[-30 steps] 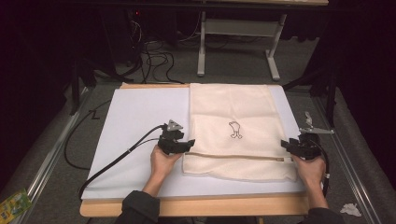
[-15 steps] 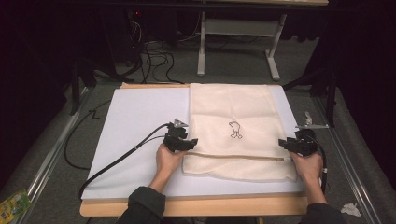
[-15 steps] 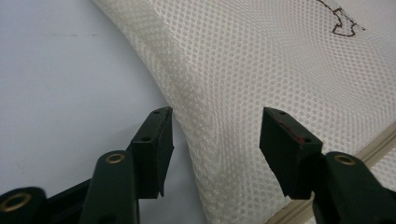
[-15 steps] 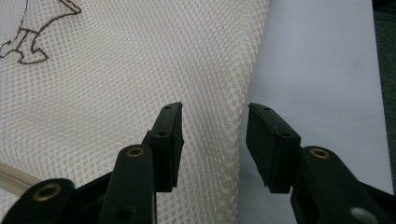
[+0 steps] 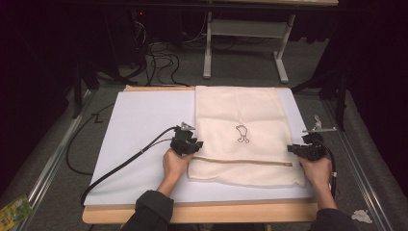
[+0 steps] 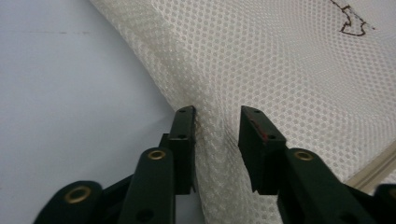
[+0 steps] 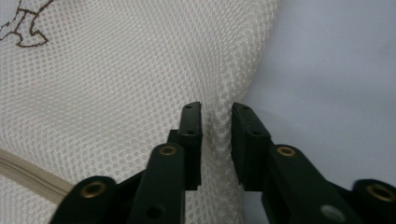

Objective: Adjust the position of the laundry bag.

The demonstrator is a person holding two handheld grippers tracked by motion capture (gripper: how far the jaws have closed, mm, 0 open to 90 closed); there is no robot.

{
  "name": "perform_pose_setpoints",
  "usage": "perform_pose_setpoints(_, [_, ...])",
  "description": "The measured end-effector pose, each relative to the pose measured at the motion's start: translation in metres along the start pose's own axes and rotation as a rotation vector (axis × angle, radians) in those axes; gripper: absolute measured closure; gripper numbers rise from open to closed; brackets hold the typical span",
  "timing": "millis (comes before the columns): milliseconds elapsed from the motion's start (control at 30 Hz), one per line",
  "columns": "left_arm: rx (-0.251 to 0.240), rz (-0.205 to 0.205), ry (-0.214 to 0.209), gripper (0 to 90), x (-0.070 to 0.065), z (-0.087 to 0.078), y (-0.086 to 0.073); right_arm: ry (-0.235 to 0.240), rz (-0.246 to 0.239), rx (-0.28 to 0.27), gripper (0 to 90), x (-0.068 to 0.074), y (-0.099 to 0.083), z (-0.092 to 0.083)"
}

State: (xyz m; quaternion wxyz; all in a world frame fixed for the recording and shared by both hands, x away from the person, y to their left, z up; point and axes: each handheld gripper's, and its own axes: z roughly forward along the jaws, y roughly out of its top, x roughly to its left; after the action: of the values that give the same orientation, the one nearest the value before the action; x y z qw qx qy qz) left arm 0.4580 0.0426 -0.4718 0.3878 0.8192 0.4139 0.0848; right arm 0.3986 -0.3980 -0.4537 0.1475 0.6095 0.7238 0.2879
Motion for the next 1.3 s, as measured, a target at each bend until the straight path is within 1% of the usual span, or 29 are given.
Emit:
perform_pose_setpoints(33, [0.0, 0.0, 0.0, 75.1, 0.0, 0.0, 0.0, 0.0, 0.0, 0.0, 81.7, 0.0, 0.0, 0.0])
perform_pose_setpoints(67, [0.002, -0.002, -0.003, 75.1, 0.0, 0.0, 0.0, 0.007, -0.002, 0.002, 83.9, -0.001, 0.0, 0.0])
perform_pose_setpoints(100, [0.008, 0.002, -0.004, 80.9, -0.001, 0.0, 0.002, 0.014, -0.016, 0.003, 86.2, -0.001, 0.0, 0.0])
perform_pose_setpoints(167, [0.01, 0.007, -0.003, 82.5, -0.001, 0.0, 0.003, 0.016, -0.019, 0.0, 86.8, -0.001, 0.0, 0.0])
perform_pose_setpoints(233, [0.002, 0.01, -0.005, 84.8, -0.001, -0.001, 0.004, 0.023, -0.021, -0.007, 87.4, -0.002, -0.001, 0.0])
perform_pose_setpoints(267, [-0.001, 0.006, -0.008, 84.8, -0.001, -0.002, 0.004, 0.03, -0.016, -0.013, 87.5, -0.002, -0.001, -0.001])
perform_pose_setpoints(333, [-0.007, 0.013, -0.007, 85.3, -0.002, -0.005, 0.005, 0.035, -0.013, -0.026, 87.7, -0.003, -0.002, -0.003])
perform_pose_setpoints(400, [-0.018, 0.023, -0.009, 85.4, -0.002, -0.008, 0.006, 0.038, -0.019, -0.038, 87.9, -0.002, -0.002, -0.006])
perform_pose_setpoints(433, [-0.032, 0.026, -0.013, 85.5, -0.001, -0.012, 0.008, 0.038, -0.025, -0.044, 87.9, -0.001, -0.002, -0.007])
perform_pose_setpoints(600, [-0.049, 0.041, -0.01, 85.5, 0.001, -0.022, 0.011, 0.051, -0.03, -0.051, 88.1, 0.002, -0.001, -0.007])
perform_pose_setpoints(700, [-0.053, 0.038, -0.01, 85.5, 0.003, -0.025, 0.011, 0.061, -0.031, -0.056, 88.1, 0.003, -0.001, -0.008])
perform_pose_setpoints(767, [-0.06, 0.032, -0.009, 85.5, 0.007, -0.029, 0.011, 0.073, -0.035, -0.06, 88.1, 0.005, 0.0, -0.007])
perform_pose_setpoints(933, [-0.068, 0.038, -0.003, 85.6, 0.01, -0.034, 0.013, 0.087, -0.037, -0.063, 88.1, 0.009, 0.001, -0.006])
perform_pose_setpoints(1033, [-0.071, 0.035, -0.002, 85.5, 0.011, -0.036, 0.012, 0.094, -0.04, -0.067, 88.2, 0.01, 0.001, -0.006])
perform_pose_setpoints(1233, [-0.075, 0.02, 0.004, 85.5, 0.019, -0.041, 0.007, 0.106, -0.049, -0.07, 88.1, 0.016, 0.003, -0.004])
perform_pose_setpoints(1300, [-0.084, 0.021, 0.017, 85.4, 0.022, -0.046, 0.006, 0.114, -0.053, -0.081, 88.1, 0.021, 0.005, -0.002])
